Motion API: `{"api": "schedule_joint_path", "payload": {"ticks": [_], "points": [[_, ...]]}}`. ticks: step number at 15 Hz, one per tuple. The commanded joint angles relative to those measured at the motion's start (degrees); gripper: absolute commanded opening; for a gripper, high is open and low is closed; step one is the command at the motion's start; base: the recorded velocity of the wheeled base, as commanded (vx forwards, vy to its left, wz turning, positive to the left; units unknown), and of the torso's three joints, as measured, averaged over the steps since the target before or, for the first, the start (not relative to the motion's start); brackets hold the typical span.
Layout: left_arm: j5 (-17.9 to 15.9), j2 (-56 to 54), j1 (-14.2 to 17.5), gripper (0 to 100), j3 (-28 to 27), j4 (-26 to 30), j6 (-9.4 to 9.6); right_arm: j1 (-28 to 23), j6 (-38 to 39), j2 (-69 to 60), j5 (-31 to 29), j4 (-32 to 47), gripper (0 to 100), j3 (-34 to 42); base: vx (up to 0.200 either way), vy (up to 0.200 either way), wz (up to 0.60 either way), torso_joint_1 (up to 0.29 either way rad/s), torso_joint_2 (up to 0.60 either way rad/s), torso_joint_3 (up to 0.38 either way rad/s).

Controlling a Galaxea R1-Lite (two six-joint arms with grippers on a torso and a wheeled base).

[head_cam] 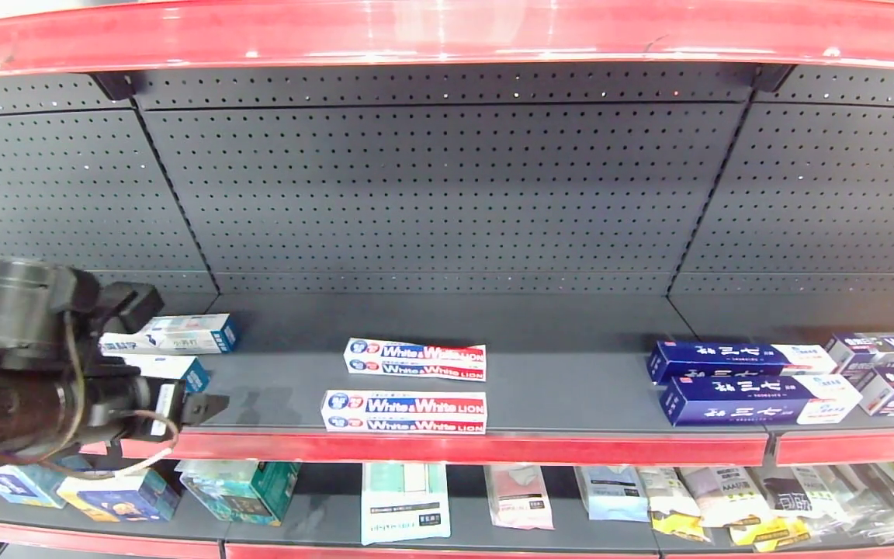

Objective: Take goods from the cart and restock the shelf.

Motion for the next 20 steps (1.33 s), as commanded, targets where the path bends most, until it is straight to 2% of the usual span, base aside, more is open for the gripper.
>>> {"api": "schedule_joint_path", "payload": {"ticks": [1,4,7,9,11,12,13,14,16,18,20], "points": [[-5.5,-20.5,7.4,100,10.7,1.7,4.33,0.0,0.0,0.1,0.0,0.0,100,0.0,0.0,0.0,0.0,0.0,0.0,0.0],[-5.1,-25.8,8.6,100,13.3,5.2,3.71,0.0,0.0,0.1,0.0,0.0,100,0.0,0.0,0.0,0.0,0.0,0.0,0.0],[-5.4,-23.3,8.0,100,12.5,4.8,4.15,0.0,0.0,0.1,0.0,0.0,100,0.0,0.0,0.0,0.0,0.0,0.0,0.0],[-5.1,-17.7,6.5,100,11.8,3.6,4.24,0.0,0.0,0.1,0.0,0.0,100,0.1,0.0,0.0,0.0,0.0,0.0,0.0],[-4.4,-6.4,6.3,100,8.2,-0.4,3.89,0.0,0.0,0.1,0.0,0.0,100,0.0,0.0,0.0,0.0,0.0,0.0,0.0],[-3.6,-2.5,6.2,100,6.9,-1.0,3.97,0.0,0.0,0.1,0.0,0.0,100,0.0,0.0,0.0,0.0,0.0,0.0,0.0],[-1.2,2.7,5.0,100,4.3,-1.7,3.71,0.0,0.0,0.1,0.0,0.0,100,0.0,0.0,0.0,0.0,0.0,0.0,0.0],[-1.1,4.0,5.0,100,3.5,-2.4,3.71,0.0,0.0,0.1,0.0,0.0,100,0.0,0.0,0.0,0.0,0.0,0.0,0.0],[-1.1,3.3,5.0,100,5.4,-4.2,3.71,0.0,0.0,0.1,0.0,0.0,100,0.0,0.0,0.0,0.0,0.0,0.0,0.0],[-1.2,-2.4,5.0,100,10.2,-5.6,3.97,0.0,0.0,0.1,0.0,0.0,100,0.0,0.0,0.0,0.0,0.0,0.0,0.0],[-2.5,-14.5,5.0,100,16.8,-6.1,4.41,0.0,0.0,0.1,0.0,0.0,100,0.0,0.0,0.0,0.0,0.0,0.0,0.0]]}}
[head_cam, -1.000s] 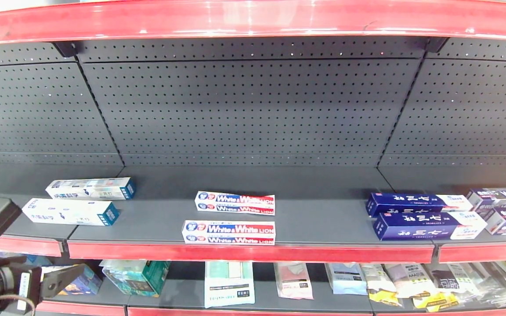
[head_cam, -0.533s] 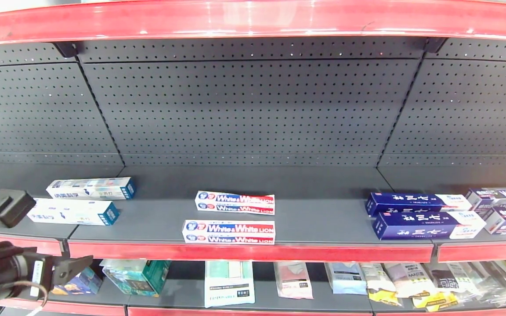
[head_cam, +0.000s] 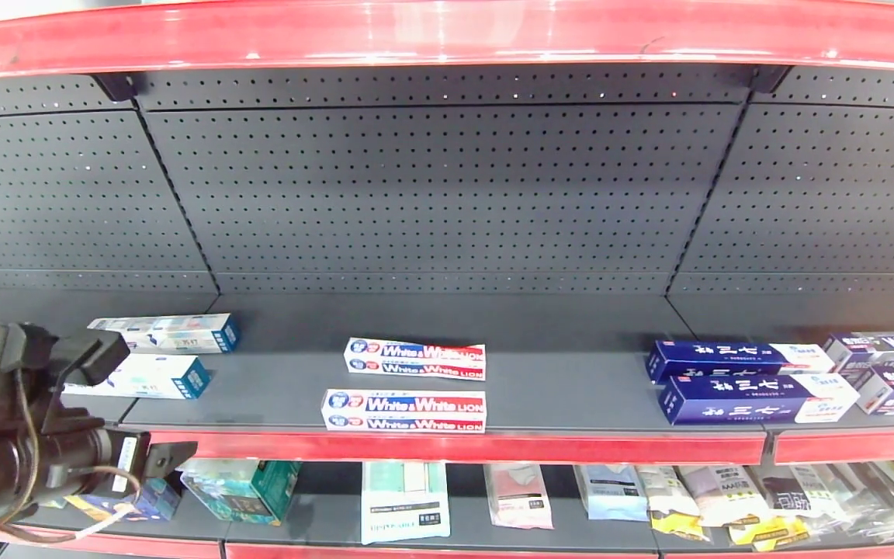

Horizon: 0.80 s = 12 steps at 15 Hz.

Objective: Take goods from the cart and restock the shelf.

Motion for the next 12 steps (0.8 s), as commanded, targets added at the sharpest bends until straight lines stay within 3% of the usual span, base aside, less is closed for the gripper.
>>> {"api": "schedule_joint_path", "payload": {"ticks": [1,2,5,8,9,12], "points": [[-3.2,-21.1,0.1,100,9.6,-0.7,0.37,0.0,0.0,0.1,0.0,0.0,100,0.0,0.0,0.0,0.0,0.0,0.0,0.0],[-6.6,-31.0,0.1,100,12.7,-0.5,0.1,0.0,0.0,0.1,0.0,0.0,100,0.0,0.0,0.0,0.0,0.0,0.0,0.0],[-11.0,-52.8,0.1,100,20.6,-0.1,-0.16,0.0,0.0,0.1,0.0,0.0,100,0.0,0.0,0.0,0.0,0.0,0.0,0.0],[-11.1,-70.2,0.0,100,27.7,1.7,-2.27,0.0,0.1,0.1,0.0,0.0,100,0.0,0.0,0.0,0.0,0.0,0.0,0.0],[-11.5,-75.3,-0.4,100,27.2,3.5,-2.53,0.0,0.0,0.1,0.0,0.0,100,0.0,0.0,0.0,0.0,0.0,0.0,0.0],[-9.9,-78.9,0.9,100,27.5,2.7,-1.66,0.0,0.1,0.1,0.0,0.0,100,0.0,0.0,0.0,0.0,0.0,0.0,0.0]]}}
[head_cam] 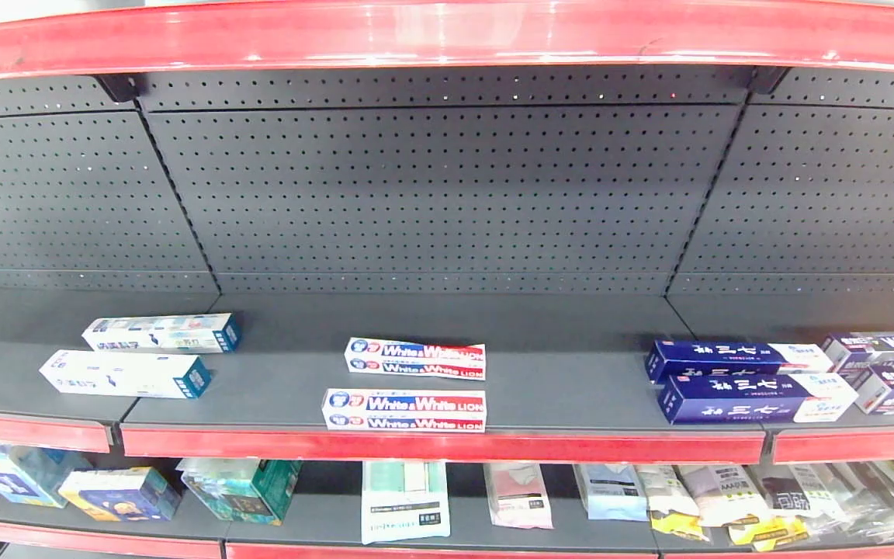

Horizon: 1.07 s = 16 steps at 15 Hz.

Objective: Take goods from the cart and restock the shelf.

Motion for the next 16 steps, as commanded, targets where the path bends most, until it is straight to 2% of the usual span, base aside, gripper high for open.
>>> {"api": "schedule_joint_path", "payload": {"ticks": [1,2,3,5,7,8,16], "points": [[3.6,-9.3,0.6,100,2.3,-0.4,0.37,0.0,0.0,0.1,0.1,0.0,100,0.0,0.0,0.0,0.0,0.0,0.0,0.0],[8.9,-9.3,0.6,100,2.3,2.0,-0.24,0.0,0.0,0.1,0.0,0.0,100,0.1,0.0,0.0,0.0,0.0,0.0,0.0],[11.0,-9.3,0.6,100,2.3,1.8,-2.35,0.0,0.0,0.1,0.0,0.0,100,0.0,0.0,0.0,0.0,0.0,0.0,0.0],[10.4,-9.1,0.6,100,2.3,1.9,-2.97,0.0,-0.1,0.1,0.1,0.0,100,0.0,0.0,0.0,0.0,0.0,0.0,0.0],[10.6,-9.3,0.6,100,2.3,1.8,-2.53,0.0,-0.2,0.1,0.1,0.0,100,0.0,0.0,0.0,0.0,0.0,0.0,0.0],[10.5,-9.3,0.6,100,2.3,1.9,-2.97,0.0,-0.2,0.1,0.1,0.0,100,0.0,0.0,0.0,0.0,0.0,0.0,0.0],[10.4,-9.3,0.6,100,2.3,1.9,-2.79,0.0,-0.1,0.1,0.1,0.0,100,0.0,0.0,0.0,0.0,0.0,0.0,0.0]]}}
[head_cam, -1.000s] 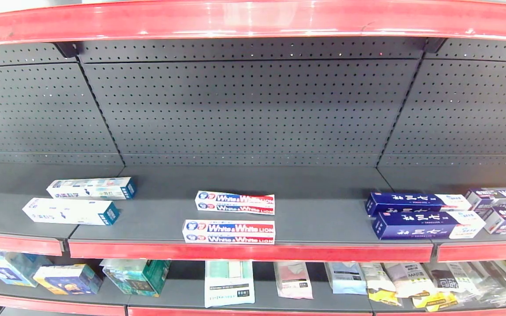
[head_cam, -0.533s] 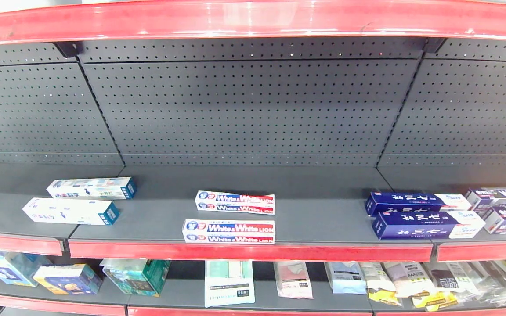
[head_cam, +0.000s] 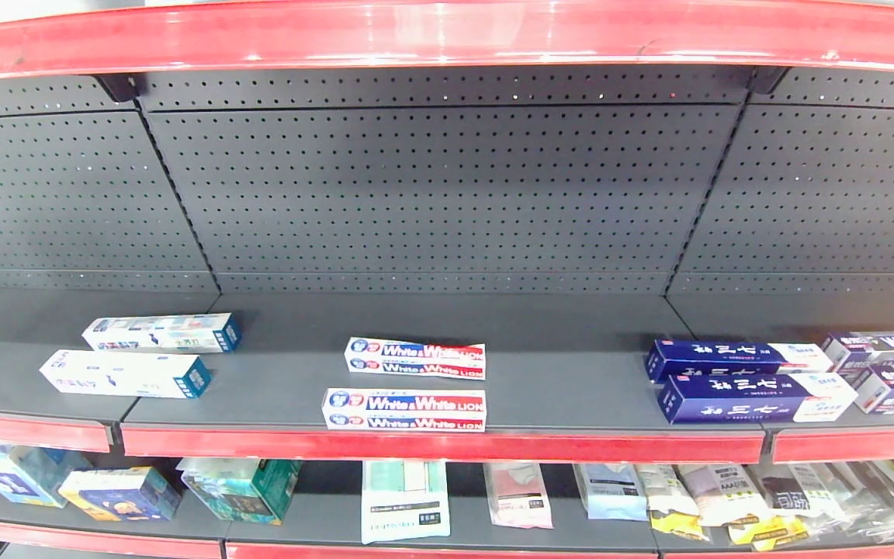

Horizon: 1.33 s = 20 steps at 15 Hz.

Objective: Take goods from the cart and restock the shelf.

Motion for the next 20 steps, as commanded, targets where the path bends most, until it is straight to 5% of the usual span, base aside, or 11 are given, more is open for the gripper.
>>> {"api": "schedule_joint_path", "payload": {"ticks": [1,20], "points": [[0.0,0.1,0.0,100,0.0,0.0,0.01,0.0,0.0,0.1,0.0,0.0,100,0.0,0.0,0.0,0.0,0.0,0.0,0.0],[0.0,0.1,0.0,100,0.0,0.0,0.01,0.0,0.0,0.1,0.2,0.0,100,0.0,0.0,0.0,0.0,0.0,0.0,0.0]]}}
